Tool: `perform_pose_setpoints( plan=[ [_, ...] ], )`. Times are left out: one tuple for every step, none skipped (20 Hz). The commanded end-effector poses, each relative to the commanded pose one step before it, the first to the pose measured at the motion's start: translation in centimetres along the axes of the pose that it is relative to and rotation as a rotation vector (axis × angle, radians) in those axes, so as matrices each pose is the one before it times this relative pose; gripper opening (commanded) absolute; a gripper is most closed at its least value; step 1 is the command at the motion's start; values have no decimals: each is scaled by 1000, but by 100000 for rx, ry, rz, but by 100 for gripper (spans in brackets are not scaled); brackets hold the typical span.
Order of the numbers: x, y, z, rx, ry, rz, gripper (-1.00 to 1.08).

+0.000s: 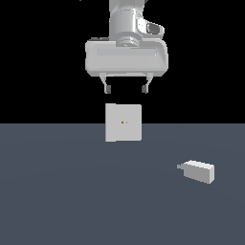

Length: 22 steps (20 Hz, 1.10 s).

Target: Plug the charger into the wall socket.

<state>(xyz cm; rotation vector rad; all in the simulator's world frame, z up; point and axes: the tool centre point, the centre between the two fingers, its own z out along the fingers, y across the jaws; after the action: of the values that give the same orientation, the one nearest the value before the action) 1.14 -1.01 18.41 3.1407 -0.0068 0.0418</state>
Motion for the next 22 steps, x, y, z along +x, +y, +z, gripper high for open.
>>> perform_pose_setpoints(
  plan=[
    [0, 1, 0, 0, 0, 0, 100],
    [-11, -5, 3, 6, 22, -65, 100],
    [-31, 27, 23, 18, 44, -130, 100],
    [-52, 34, 34, 31, 80, -234, 100],
    [-74, 42, 46, 45, 115, -337, 100],
    [-94, 58, 60, 56, 145, -425, 100],
    [-114, 67, 72, 69, 178, -523, 100],
    [-134, 82, 85, 81, 208, -610, 100],
    [-154, 92, 97, 93, 239, -702, 100],
    [-172, 105, 110, 104, 268, -788, 100],
    [-191, 117, 121, 115, 297, -871, 100],
    [-208, 128, 133, 125, 325, -953, 100],
    [-225, 138, 144, 136, 352, -1034, 100],
    [-242, 149, 155, 145, 378, -1108, 100],
    [-257, 159, 165, 155, 403, -1182, 100],
    [-272, 169, 175, 163, 426, -1250, 100],
    [-286, 178, 184, 172, 449, -1317, 100],
    [-299, 187, 193, 180, 470, -1378, 100],
    [-311, 195, 201, 187, 490, -1437, 100],
    [-323, 204, 209, 194, 508, -1491, 100],
    [-333, 211, 216, 201, 525, -1542, 100],
    [-332, 211, 216, 201, 524, -1539, 100]
  ],
)
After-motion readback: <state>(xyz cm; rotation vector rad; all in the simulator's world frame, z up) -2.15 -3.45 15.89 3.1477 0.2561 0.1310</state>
